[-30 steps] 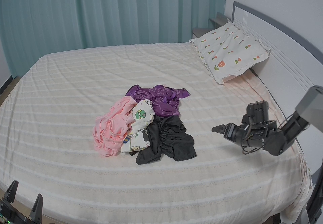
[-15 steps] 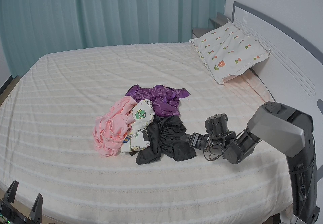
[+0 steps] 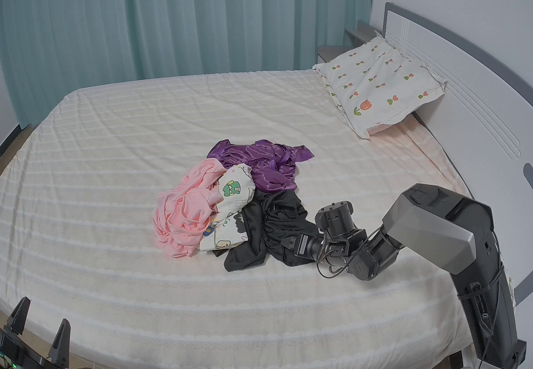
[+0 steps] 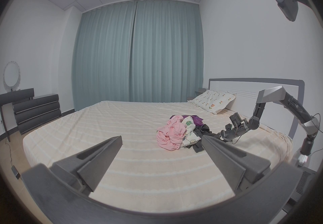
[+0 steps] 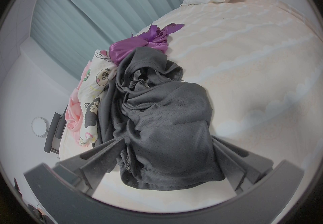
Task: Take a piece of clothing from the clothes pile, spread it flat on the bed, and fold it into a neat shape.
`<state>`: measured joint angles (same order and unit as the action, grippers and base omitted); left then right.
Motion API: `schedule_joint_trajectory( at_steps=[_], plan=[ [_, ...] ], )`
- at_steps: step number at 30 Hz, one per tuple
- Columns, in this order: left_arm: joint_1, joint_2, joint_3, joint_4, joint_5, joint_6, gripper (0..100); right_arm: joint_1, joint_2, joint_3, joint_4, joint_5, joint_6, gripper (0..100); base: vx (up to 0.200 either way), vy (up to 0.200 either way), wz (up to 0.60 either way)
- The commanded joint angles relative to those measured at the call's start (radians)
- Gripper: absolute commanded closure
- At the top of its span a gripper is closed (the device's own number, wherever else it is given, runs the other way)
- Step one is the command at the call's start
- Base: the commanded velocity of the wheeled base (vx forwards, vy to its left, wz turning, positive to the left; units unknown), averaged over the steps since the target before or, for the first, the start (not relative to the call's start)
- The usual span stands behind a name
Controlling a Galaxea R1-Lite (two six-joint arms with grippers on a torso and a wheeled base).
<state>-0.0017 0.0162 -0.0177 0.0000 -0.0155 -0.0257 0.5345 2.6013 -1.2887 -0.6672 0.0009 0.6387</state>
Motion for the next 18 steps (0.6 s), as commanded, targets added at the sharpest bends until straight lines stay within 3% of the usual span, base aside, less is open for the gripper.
schedule_joint_trajectory(
  at_steps=[1,9,14,18],
  plan=[
    [0.000,-0.016,0.015,0.000,0.000,0.003,0,0.018,0.016,-0.034,0.021,0.001,0.001,100,0.000,0.000,0.00],
    [0.000,-0.016,0.015,0.000,0.002,0.015,0,0.009,-0.047,0.032,0.021,0.010,0.052,100,0.000,0.000,0.00],
    [0.000,-0.016,0.015,-0.002,-0.012,0.036,0,-0.002,-0.216,0.210,0.011,0.065,0.199,100,0.000,0.000,0.00],
    [0.000,-0.016,0.015,-0.002,-0.023,0.030,0,-0.002,-0.319,0.336,0.000,0.074,0.239,100,0.000,0.000,0.00]
  ],
)
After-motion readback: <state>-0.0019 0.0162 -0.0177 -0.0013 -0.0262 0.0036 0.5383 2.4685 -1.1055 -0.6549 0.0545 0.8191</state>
